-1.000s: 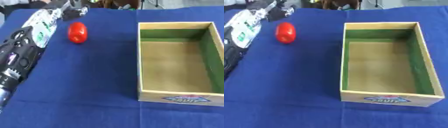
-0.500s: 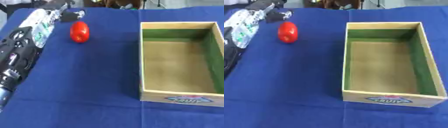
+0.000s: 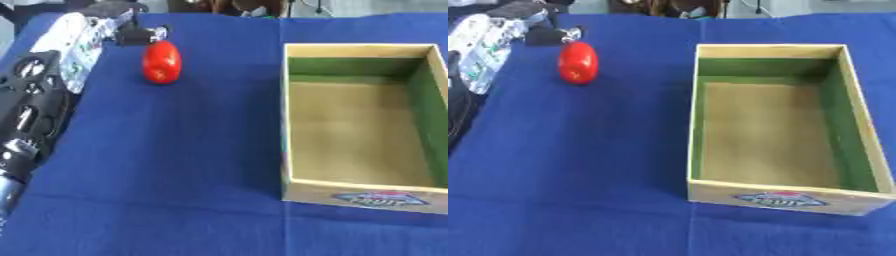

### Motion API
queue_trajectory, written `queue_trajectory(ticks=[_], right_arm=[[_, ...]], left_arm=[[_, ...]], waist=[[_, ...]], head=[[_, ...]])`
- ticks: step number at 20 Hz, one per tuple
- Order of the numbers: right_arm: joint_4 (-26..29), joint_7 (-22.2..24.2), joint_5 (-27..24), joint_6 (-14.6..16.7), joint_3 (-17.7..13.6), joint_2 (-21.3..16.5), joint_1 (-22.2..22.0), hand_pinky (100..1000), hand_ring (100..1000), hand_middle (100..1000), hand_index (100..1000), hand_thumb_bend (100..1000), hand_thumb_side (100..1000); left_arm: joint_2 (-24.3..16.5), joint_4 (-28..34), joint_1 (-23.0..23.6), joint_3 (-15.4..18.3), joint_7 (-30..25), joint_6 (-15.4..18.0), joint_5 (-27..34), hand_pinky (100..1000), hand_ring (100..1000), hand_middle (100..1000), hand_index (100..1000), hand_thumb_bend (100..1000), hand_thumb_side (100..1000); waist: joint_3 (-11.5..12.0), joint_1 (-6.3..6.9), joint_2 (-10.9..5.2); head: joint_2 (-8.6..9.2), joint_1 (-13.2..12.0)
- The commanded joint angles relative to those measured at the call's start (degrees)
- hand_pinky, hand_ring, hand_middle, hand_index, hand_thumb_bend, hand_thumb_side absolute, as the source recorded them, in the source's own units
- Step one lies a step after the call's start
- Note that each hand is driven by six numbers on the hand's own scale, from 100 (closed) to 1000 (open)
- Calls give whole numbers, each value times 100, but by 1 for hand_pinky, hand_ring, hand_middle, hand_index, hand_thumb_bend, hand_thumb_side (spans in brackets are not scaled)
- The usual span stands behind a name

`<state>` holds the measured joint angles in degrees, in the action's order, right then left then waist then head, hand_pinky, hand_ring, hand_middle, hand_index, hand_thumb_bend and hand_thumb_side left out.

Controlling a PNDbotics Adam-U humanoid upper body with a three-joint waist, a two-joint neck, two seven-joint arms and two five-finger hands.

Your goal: Pick up objects on the table and place them in the box.

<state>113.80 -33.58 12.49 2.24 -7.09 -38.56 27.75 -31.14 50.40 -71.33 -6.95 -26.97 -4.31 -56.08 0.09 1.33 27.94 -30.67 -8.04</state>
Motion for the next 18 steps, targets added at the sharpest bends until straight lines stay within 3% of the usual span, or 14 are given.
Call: queue_trajectory(ticks=[1, 5, 12, 18], right_arm=[[79, -18, -25, -27, -73, -174, 39, 761, 749, 791, 822, 100, 958], [79, -31, -37, -43, -74, -174, 19, 761, 749, 791, 818, 100, 954], [79, -40, -36, -53, -82, -191, -32, 761, 748, 790, 816, 100, 954], [79, -39, -39, -59, -87, -172, -63, 761, 748, 788, 808, 100, 949]], left_arm=[[-117, 8, -108, 82, -262, 245, 233, 613, 786, 807, 1000, 525, 1000], [-220, -5, -115, 143, -593, 522, 563, 647, 814, 851, 1000, 660, 1000], [-391, 135, -75, 57, -1161, 622, 1068, 704, 858, 890, 1000, 665, 981], [-578, 472, -1, -114, -1658, 707, 931, 769, 925, 970, 1000, 694, 851]], waist=[[8, -5, -185], [21, 1, -186], [71, 11, -221], [100, 13, -242]], head=[[-8, -24], [-2, -24], [-53, 1], [-48, 14]])
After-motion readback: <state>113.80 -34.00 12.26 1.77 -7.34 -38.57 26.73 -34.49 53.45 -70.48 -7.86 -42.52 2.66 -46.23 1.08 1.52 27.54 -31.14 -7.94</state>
